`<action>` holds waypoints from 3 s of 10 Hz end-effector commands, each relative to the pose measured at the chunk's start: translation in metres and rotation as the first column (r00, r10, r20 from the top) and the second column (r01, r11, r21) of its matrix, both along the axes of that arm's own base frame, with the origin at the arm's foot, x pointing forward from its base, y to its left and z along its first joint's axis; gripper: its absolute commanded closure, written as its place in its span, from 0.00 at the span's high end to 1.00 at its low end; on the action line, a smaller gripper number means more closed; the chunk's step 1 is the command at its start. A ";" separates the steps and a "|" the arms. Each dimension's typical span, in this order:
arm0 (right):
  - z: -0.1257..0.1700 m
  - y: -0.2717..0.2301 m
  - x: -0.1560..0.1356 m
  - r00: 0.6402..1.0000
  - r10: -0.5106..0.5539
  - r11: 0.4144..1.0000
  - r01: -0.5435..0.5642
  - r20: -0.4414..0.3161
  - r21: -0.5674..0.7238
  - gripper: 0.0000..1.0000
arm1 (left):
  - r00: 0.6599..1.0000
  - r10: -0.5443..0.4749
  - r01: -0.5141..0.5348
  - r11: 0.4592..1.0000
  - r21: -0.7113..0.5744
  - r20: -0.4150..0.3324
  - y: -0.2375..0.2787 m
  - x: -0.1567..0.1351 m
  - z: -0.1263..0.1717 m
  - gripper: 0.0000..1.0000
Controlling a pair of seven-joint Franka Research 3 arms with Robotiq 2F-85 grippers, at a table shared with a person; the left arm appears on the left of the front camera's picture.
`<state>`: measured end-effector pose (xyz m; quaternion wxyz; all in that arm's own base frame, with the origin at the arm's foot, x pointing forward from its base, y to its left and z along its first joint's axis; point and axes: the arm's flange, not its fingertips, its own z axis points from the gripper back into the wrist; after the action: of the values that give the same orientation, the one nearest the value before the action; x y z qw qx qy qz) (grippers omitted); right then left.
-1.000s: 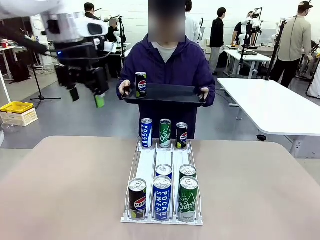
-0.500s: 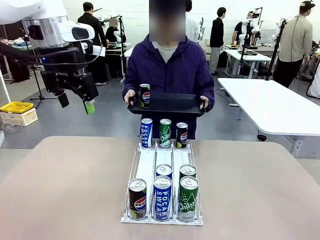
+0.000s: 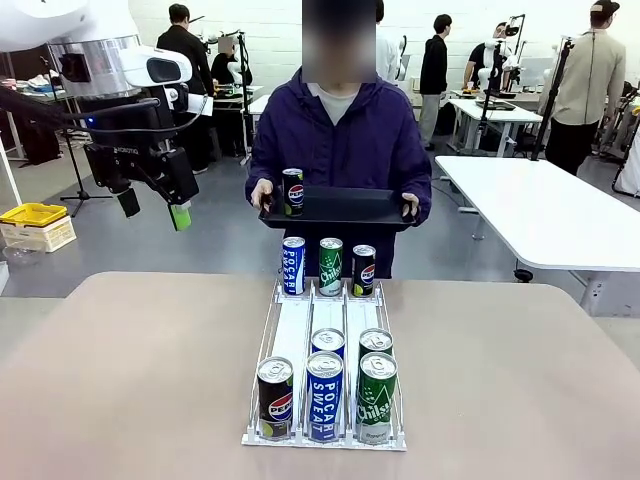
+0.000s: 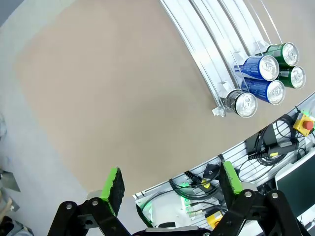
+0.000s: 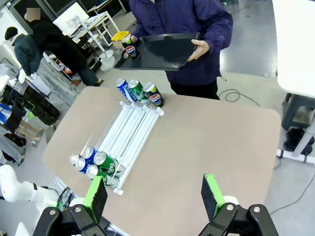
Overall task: Retrieve and hand over the desired beverage to the person.
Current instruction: Pick up another can of the same type that the person held from the Automatic Can Dispenser.
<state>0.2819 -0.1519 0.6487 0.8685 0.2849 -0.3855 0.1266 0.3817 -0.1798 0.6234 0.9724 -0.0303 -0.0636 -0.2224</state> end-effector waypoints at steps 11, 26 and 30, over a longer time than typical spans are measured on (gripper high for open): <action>-0.001 -0.001 0.001 1.000 0.022 1.000 -0.023 0.018 0.021 1.00 | 0.837 -0.352 0.498 0.807 -0.317 0.420 0.212 -0.098 0.018 1.00; -0.001 -0.001 0.001 1.000 0.022 1.000 -0.023 0.018 0.021 1.00 | 0.849 -0.199 0.442 0.775 -0.451 0.489 0.228 -0.063 0.032 1.00; -0.001 -0.001 0.001 1.000 0.022 1.000 -0.023 0.018 0.021 1.00 | 0.849 -0.199 0.442 0.775 -0.451 0.489 0.228 -0.063 0.032 1.00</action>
<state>0.2817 -0.1526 0.6489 0.8682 0.2846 -0.3860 0.1271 0.3182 0.0474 0.6551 0.8378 -0.2643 -0.3190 -0.3558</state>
